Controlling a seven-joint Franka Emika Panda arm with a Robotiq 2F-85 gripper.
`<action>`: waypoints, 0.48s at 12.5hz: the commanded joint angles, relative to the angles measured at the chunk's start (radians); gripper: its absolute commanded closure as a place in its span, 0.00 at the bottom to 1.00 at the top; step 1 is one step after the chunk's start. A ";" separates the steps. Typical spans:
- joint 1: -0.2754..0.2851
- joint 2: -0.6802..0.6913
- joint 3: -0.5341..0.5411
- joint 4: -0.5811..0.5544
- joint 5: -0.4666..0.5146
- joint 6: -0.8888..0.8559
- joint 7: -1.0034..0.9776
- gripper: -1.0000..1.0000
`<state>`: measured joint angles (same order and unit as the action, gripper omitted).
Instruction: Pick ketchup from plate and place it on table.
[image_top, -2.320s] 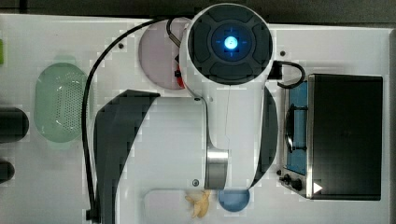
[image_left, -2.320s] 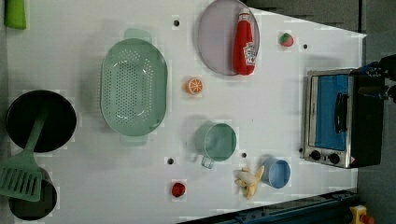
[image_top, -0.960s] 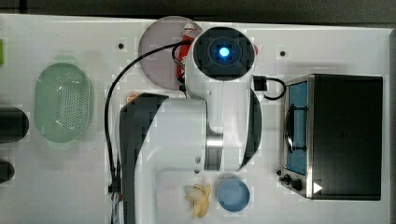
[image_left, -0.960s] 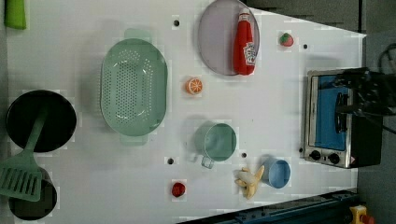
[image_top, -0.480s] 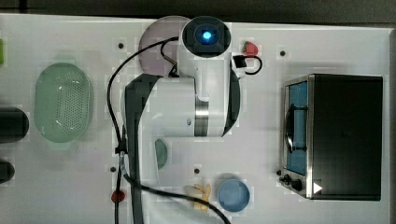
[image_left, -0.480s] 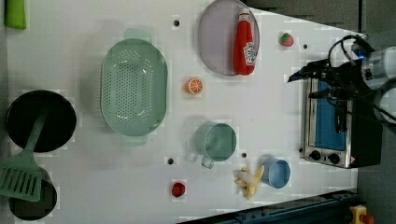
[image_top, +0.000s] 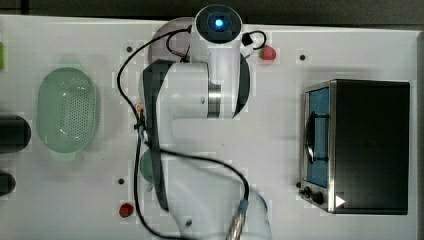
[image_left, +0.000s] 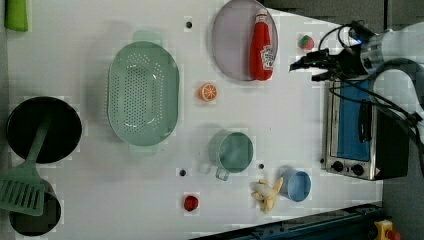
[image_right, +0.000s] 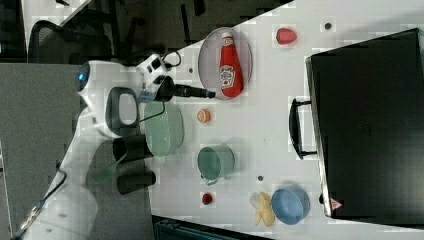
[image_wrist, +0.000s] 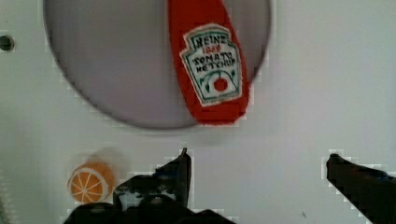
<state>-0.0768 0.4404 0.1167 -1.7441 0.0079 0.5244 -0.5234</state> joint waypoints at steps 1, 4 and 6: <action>0.002 0.049 -0.004 0.046 0.004 0.015 -0.121 0.00; 0.010 0.138 -0.004 0.106 0.004 0.048 -0.126 0.00; 0.018 0.197 -0.004 0.136 0.000 0.078 -0.164 0.00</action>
<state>-0.0721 0.6221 0.1129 -1.6318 0.0039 0.5889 -0.6025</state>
